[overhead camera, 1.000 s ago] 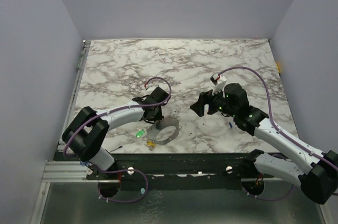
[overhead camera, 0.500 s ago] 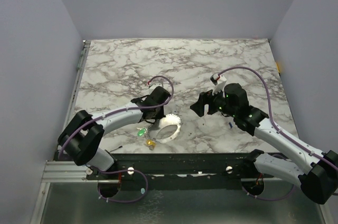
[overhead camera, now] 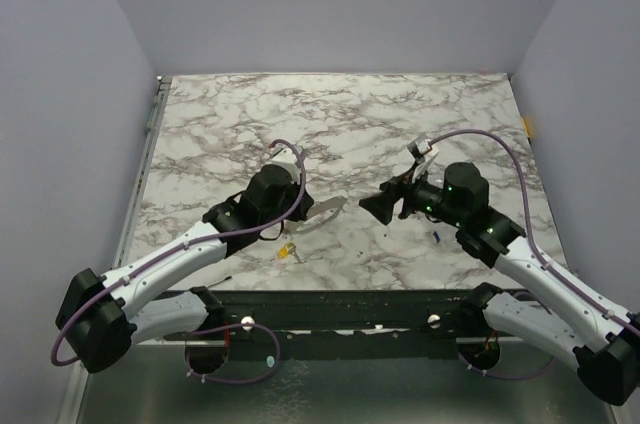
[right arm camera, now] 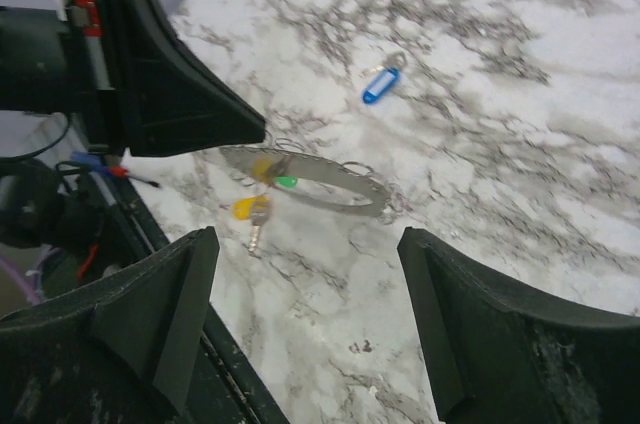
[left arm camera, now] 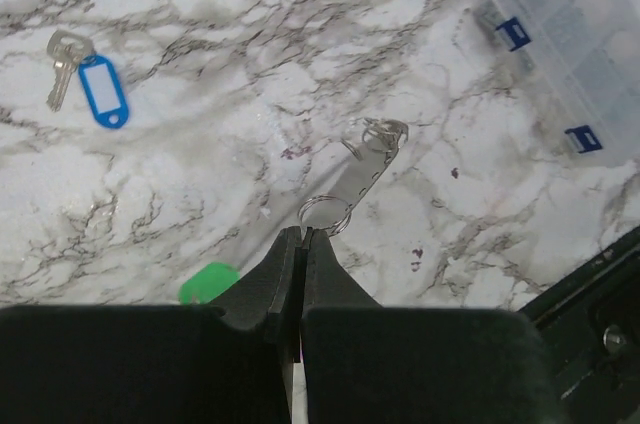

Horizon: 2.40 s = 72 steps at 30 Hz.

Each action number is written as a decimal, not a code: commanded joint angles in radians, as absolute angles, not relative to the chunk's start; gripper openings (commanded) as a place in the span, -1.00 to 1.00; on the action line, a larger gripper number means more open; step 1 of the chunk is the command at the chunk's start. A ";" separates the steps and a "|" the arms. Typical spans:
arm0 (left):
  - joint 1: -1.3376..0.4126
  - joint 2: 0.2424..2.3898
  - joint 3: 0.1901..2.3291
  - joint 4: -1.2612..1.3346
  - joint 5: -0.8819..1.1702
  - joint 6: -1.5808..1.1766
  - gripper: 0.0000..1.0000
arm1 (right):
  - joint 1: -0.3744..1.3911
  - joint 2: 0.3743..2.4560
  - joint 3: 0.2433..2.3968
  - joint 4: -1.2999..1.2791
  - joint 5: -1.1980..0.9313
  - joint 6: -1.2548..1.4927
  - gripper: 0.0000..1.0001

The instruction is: Put the keys on the keyring

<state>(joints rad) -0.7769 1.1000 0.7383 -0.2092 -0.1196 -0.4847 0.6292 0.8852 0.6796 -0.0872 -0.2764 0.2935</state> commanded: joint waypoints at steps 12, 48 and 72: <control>-0.793 0.887 0.819 -0.069 0.242 -0.255 -1.00 | 0.634 0.747 0.714 0.203 -0.646 0.250 0.71; -0.793 0.772 0.514 0.763 0.436 -0.388 -1.00 | 0.643 0.994 0.791 0.414 -0.859 0.314 0.18; -0.793 0.816 0.506 0.894 0.504 -0.476 -1.00 | 0.659 0.999 0.844 0.376 -0.976 0.251 -0.19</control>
<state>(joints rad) -0.7879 0.8165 0.5022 0.8272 0.4629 -0.4580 0.6537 0.9997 0.7982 0.3958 -0.9630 0.2867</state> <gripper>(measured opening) 0.017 0.406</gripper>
